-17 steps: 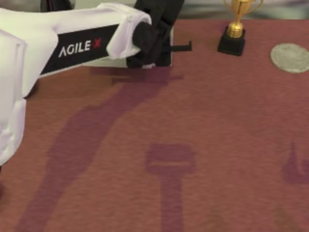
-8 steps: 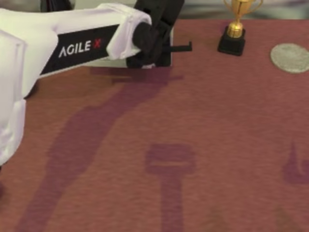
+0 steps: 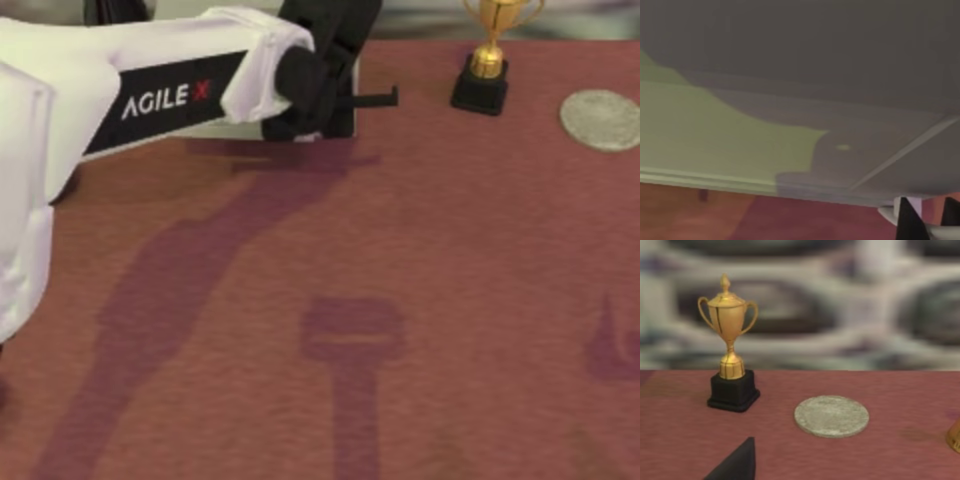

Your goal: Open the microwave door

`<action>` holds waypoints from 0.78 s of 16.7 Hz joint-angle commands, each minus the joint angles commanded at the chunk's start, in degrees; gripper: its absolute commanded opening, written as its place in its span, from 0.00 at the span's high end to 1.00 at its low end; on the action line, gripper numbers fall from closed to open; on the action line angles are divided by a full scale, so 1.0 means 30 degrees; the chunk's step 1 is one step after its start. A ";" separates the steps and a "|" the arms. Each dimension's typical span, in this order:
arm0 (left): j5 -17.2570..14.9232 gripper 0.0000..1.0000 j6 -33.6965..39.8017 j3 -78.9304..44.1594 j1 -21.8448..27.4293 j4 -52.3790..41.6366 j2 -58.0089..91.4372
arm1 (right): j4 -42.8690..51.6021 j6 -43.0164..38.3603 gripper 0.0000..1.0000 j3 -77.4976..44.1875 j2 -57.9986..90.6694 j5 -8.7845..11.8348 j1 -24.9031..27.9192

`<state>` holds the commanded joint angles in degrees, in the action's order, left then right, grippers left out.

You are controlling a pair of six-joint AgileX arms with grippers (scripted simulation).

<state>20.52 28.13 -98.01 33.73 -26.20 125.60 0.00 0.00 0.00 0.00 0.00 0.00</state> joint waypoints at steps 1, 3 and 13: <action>0.0000 1.00 0.0000 0.0000 0.0000 0.0000 0.0000 | 0.0000 0.0000 0.00 0.0000 0.0000 0.0000 0.0000; 0.0000 1.00 0.0000 0.0000 0.0000 0.0000 0.0000 | 0.0000 0.0000 0.00 0.0000 0.0000 0.0000 0.0000; -0.0763 1.00 -0.1103 0.1599 -0.0130 0.1006 -0.0958 | 0.0000 0.0000 0.00 0.0000 0.0000 0.0000 0.0000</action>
<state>18.23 24.82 -93.21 33.34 -23.19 122.72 0.00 0.00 0.00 0.00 0.00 0.00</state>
